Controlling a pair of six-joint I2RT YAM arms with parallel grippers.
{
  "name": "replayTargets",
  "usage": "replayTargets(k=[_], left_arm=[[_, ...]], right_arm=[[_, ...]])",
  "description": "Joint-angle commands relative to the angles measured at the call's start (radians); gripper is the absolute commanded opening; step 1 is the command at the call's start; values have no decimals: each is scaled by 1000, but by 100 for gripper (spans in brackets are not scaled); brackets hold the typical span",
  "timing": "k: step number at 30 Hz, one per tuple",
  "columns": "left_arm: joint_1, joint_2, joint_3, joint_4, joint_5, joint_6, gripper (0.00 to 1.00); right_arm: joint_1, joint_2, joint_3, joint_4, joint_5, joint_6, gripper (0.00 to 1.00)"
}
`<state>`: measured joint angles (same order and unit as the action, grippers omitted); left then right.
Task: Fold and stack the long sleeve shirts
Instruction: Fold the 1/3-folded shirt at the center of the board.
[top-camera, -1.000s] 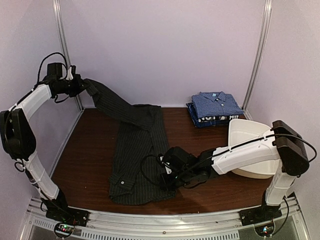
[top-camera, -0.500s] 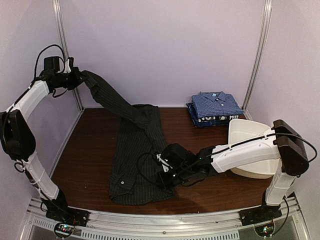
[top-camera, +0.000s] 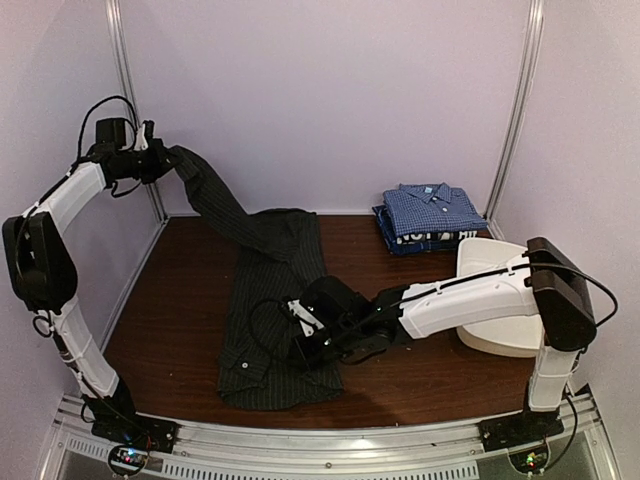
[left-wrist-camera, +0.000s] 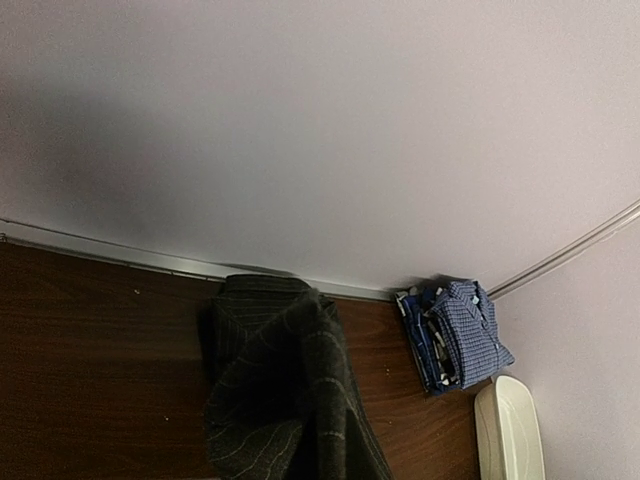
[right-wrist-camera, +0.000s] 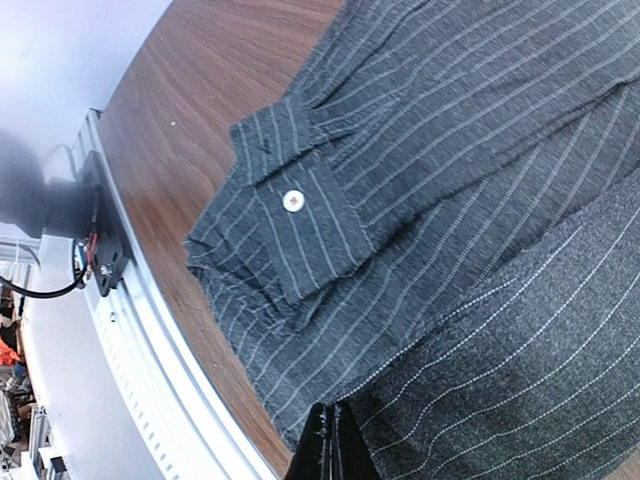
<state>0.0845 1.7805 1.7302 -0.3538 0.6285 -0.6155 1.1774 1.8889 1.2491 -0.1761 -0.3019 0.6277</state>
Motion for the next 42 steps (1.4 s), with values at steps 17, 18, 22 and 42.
replayTargets(k=[17, 18, 22, 42], left_arm=[[9, 11, 93, 90, 33, -38, 0], [9, 15, 94, 90, 33, -38, 0], [9, 25, 105, 91, 33, -37, 0], [7, 37, 81, 90, 48, -40, 0]], right_arm=[[-2, -122, -187, 211, -68, 7, 0], [-2, -121, -183, 214, -69, 6, 0], [-2, -107, -148, 214, -86, -10, 0], [-15, 81, -28, 205, -161, -24, 0]])
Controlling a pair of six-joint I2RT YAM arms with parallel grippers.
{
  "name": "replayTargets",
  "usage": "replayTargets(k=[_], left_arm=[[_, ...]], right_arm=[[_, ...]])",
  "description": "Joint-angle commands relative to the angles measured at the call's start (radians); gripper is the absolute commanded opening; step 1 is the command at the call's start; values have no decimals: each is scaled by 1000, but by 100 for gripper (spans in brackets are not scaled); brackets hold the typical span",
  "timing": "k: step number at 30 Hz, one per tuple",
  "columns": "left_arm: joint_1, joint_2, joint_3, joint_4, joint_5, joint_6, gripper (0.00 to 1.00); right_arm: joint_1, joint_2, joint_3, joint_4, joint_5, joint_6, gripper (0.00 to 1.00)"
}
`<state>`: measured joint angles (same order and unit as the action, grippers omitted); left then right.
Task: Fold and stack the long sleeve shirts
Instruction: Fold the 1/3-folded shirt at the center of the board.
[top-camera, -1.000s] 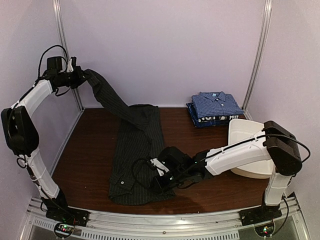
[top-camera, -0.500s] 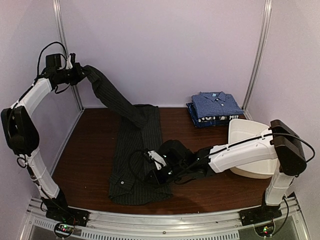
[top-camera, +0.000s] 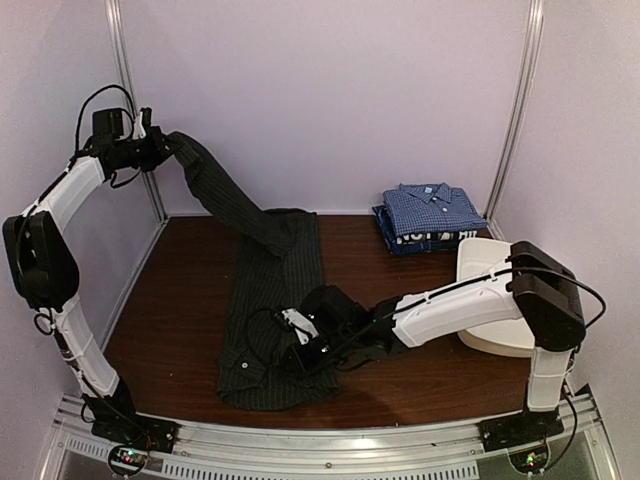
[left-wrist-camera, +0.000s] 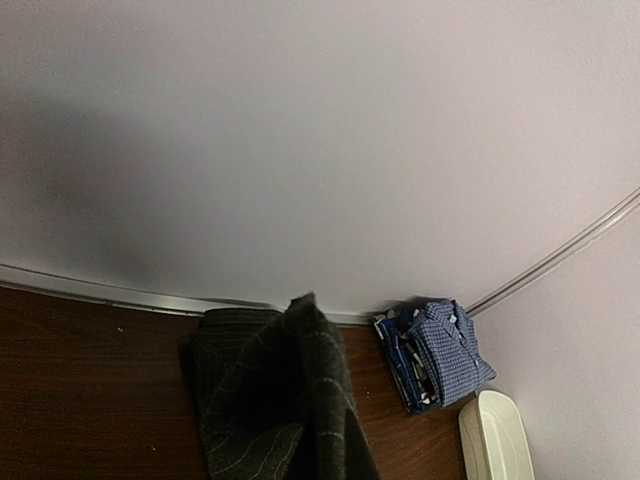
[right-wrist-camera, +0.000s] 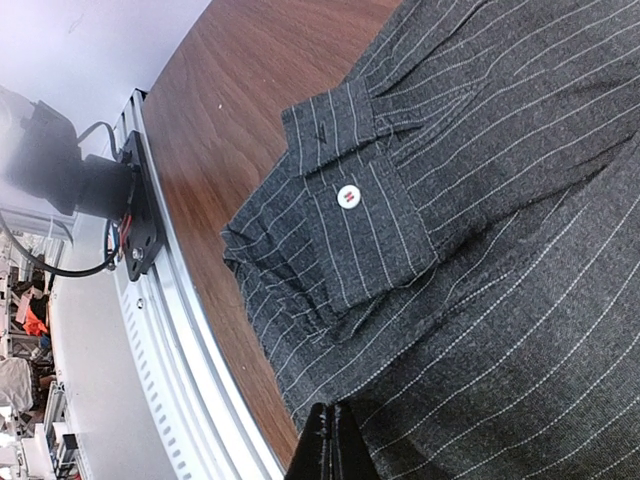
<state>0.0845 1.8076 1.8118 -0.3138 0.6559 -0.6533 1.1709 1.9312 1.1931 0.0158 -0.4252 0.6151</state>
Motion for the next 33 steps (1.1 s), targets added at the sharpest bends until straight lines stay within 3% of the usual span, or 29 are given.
replayTargets(k=[1, 17, 27, 33], left_arm=[[6, 10, -4, 51, 22, -2, 0], [-54, -62, -122, 50, 90, 26, 0], [-192, -179, -325, 29, 137, 77, 0], [-282, -211, -433, 27, 136, 86, 0]], right_arm=[[-10, 46, 28, 17, -41, -12, 0], [-25, 114, 32, 50, -101, -24, 0], [-51, 9, 76, 0, -76, -51, 35], [-132, -112, 42, -44, -7, -63, 39]])
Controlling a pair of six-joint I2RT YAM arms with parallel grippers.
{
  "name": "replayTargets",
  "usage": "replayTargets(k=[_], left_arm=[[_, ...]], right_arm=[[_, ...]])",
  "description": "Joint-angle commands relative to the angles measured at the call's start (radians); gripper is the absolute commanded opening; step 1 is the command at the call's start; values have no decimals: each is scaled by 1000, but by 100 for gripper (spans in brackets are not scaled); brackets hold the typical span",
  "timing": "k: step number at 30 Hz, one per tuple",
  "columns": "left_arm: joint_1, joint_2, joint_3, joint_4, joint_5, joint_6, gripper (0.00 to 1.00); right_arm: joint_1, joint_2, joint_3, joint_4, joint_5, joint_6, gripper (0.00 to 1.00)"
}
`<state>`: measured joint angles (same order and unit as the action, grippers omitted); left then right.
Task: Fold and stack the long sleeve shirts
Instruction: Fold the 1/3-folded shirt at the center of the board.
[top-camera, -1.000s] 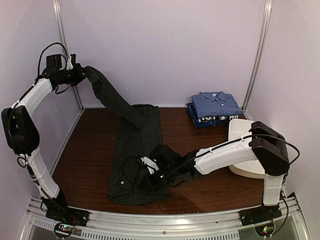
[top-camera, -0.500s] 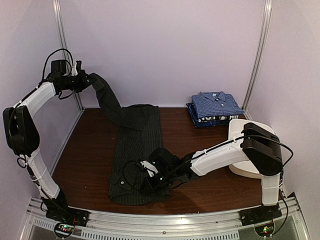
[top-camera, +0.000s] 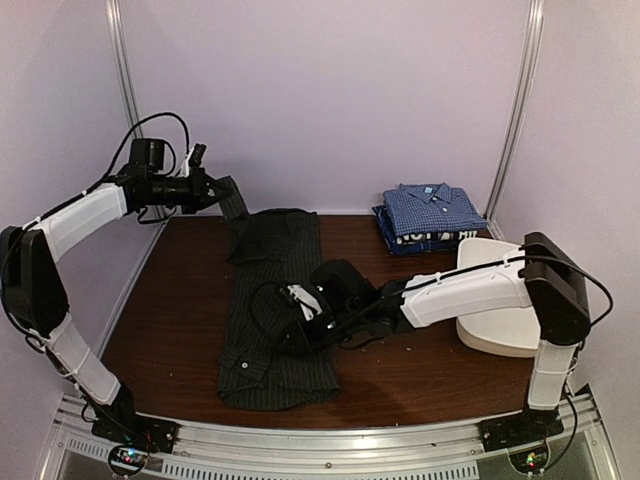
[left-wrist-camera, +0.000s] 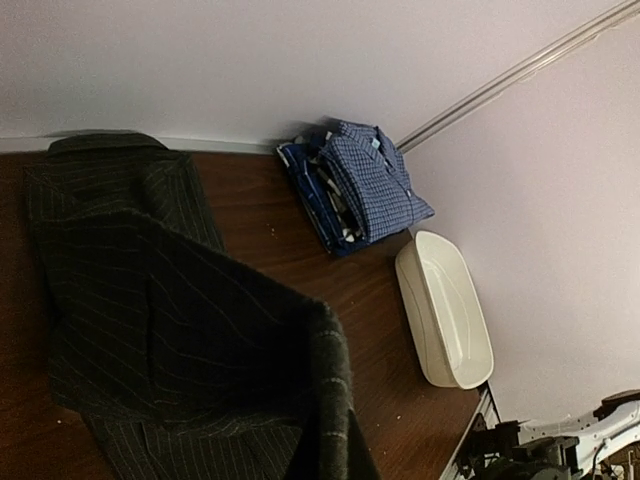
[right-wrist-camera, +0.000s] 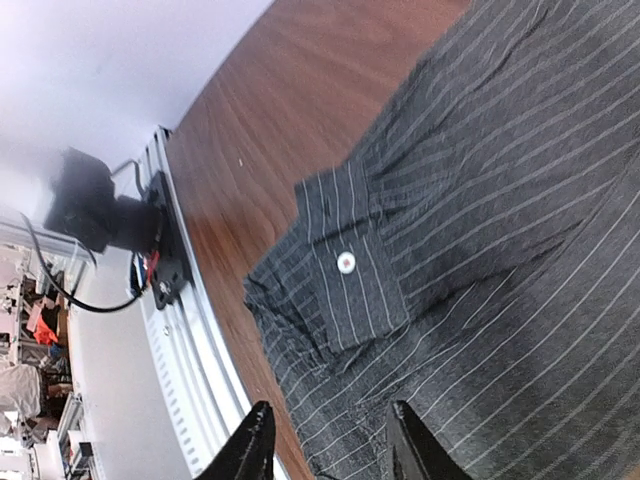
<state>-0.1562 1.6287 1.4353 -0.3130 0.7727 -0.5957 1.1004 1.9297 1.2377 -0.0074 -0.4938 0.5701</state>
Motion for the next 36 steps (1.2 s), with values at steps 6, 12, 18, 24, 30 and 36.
replayTargets(k=[6, 12, 18, 24, 30, 36], left_arm=[[-131, -33, -118, 27, 10, 31, 0], [-210, -22, -155, 19, -1, 33, 0], [-254, -5, -183, 12, -11, 33, 0], [-299, 16, -174, -27, -22, 50, 0], [-339, 30, -177, -58, -32, 66, 0], [-372, 39, -181, -104, -44, 89, 0]], right_arm=[[-126, -153, -107, 0, 46, -5, 28], [-106, -153, -218, 85, -13, 47, 16], [-55, -147, -318, 137, -19, 88, 15], [-16, -140, -397, 153, -4, 114, 15], [-1, -156, -446, 186, 0, 139, 21], [3, -169, -473, 230, -8, 167, 25]])
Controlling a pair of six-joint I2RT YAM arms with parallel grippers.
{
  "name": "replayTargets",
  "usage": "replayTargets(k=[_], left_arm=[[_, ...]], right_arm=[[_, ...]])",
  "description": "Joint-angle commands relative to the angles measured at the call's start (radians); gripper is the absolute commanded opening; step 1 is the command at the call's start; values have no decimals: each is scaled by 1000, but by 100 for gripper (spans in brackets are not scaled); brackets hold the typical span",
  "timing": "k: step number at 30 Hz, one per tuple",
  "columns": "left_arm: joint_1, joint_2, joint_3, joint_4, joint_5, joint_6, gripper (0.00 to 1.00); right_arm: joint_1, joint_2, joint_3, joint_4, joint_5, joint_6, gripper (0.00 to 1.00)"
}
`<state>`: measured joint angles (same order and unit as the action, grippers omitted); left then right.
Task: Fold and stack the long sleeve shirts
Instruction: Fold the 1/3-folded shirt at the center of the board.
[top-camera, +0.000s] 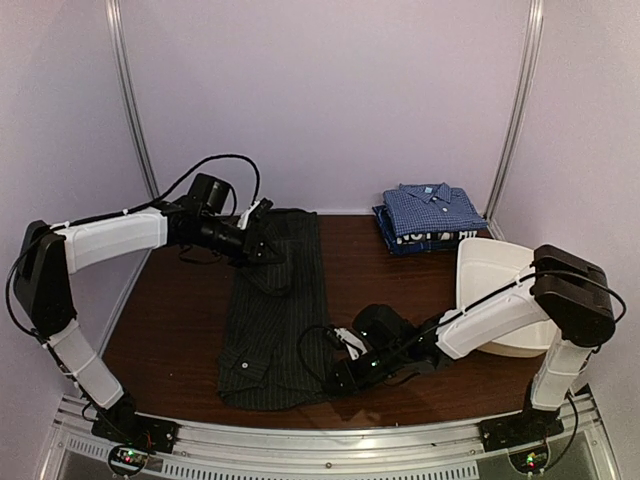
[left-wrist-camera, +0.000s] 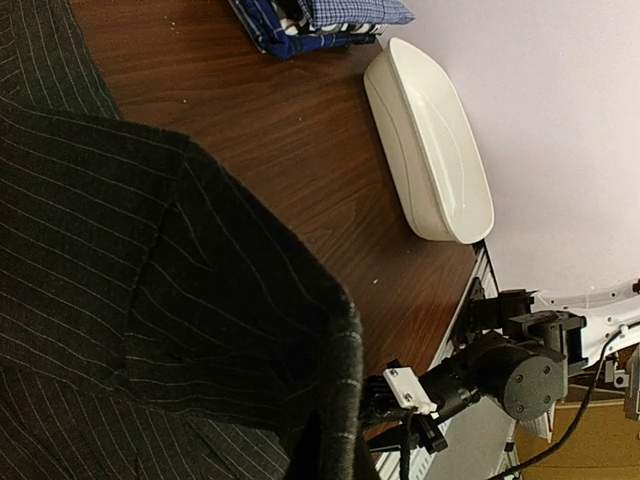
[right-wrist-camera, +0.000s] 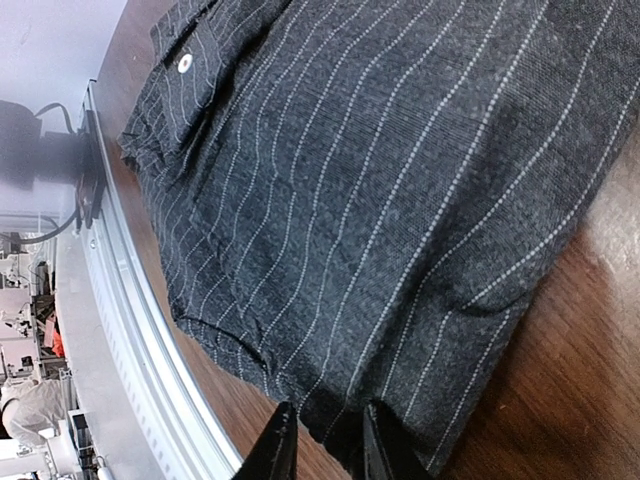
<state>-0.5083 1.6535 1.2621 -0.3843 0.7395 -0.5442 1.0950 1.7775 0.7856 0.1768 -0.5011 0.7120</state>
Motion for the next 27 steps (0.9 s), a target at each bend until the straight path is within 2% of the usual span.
replayTargets(k=[1, 9, 14, 19, 27], left_arm=[[-27, 14, -7, -44, -13, 45, 0], [-95, 16, -57, -99, -24, 84, 0], [-124, 25, -107, -100, -27, 81, 0], [-165, 48, -112, -106, -29, 84, 0], [-213, 85, -109, -159, -52, 101, 0]], right_arm=[[8, -28, -23, 48, 0, 26, 25], [-28, -197, 26, -48, 136, 18, 35], [-101, -294, 10, -83, 266, 30, 49], [-174, -305, 6, -66, 271, 33, 52], [-198, -272, 25, -69, 254, 11, 53]])
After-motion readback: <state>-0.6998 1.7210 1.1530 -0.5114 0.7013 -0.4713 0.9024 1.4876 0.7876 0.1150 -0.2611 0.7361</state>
